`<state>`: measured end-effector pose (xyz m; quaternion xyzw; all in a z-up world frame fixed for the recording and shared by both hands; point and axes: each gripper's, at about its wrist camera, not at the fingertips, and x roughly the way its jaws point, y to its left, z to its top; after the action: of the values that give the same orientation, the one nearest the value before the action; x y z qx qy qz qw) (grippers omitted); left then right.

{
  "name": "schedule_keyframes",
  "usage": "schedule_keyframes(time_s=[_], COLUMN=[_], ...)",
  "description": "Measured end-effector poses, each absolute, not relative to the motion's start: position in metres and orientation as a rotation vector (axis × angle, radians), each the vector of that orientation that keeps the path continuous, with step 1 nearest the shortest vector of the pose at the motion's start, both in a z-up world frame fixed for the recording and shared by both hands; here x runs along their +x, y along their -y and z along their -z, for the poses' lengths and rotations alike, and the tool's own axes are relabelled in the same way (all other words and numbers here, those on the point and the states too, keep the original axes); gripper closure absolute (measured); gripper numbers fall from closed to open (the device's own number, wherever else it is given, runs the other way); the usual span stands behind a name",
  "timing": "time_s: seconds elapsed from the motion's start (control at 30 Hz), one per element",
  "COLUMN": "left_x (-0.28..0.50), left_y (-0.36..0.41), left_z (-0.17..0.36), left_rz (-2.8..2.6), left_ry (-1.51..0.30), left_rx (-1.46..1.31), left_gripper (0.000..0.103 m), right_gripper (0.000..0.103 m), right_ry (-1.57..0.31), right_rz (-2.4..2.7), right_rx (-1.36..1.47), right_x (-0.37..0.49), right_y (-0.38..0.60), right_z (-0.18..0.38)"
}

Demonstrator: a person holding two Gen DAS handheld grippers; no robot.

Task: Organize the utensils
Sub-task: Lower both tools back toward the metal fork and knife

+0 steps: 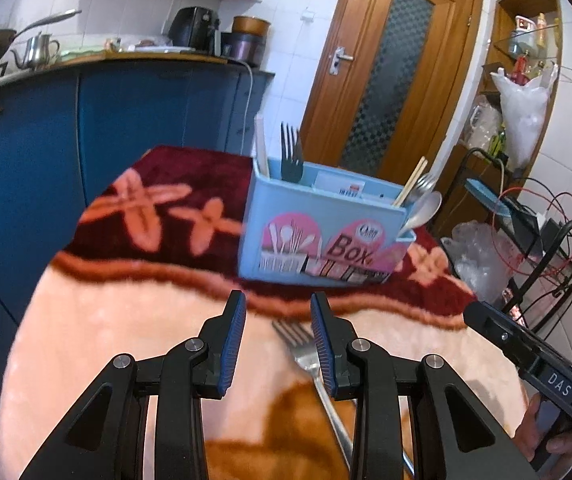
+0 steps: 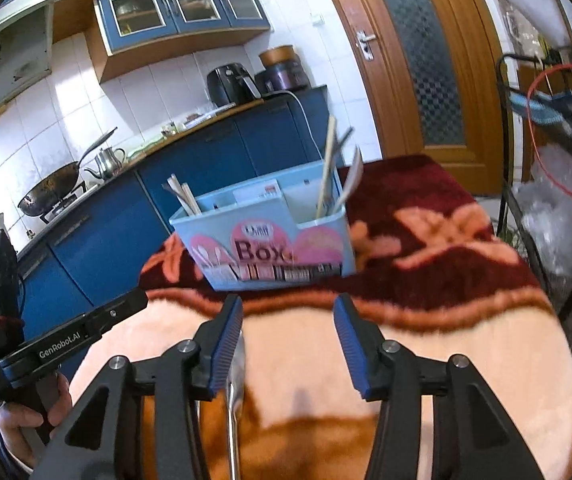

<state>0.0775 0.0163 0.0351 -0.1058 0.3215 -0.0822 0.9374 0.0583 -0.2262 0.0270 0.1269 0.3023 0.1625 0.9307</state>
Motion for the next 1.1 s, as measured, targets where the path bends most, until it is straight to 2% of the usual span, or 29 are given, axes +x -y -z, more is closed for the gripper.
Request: schedule_keyframes(time_s=[0.1,0.47,1.1], left_x=[0.078,0.093,0.109], left_y=[-0.015,-0.004,0.003], left_z=[-0.025,0.003,0.018], left_rz=[0.172,0.198,0.233], left_ry=[-0.694,-0.804,-0.865], left_rx=[-0.231,-0.255,-0.296], left_gripper=[0.068,0.068,0.065], right_gripper=[0.046,0.046,0.045], right_ry=[-0.653,-0.716,-0.761], right_rz=[-0.343,-0.299,-0.291], right_rx=[0.261,0.235,0.271], right_x=[0.056,0.057,0.063], right_y=[0.228,0.238,0.248], right_z=[-0.017,0.011,0.028])
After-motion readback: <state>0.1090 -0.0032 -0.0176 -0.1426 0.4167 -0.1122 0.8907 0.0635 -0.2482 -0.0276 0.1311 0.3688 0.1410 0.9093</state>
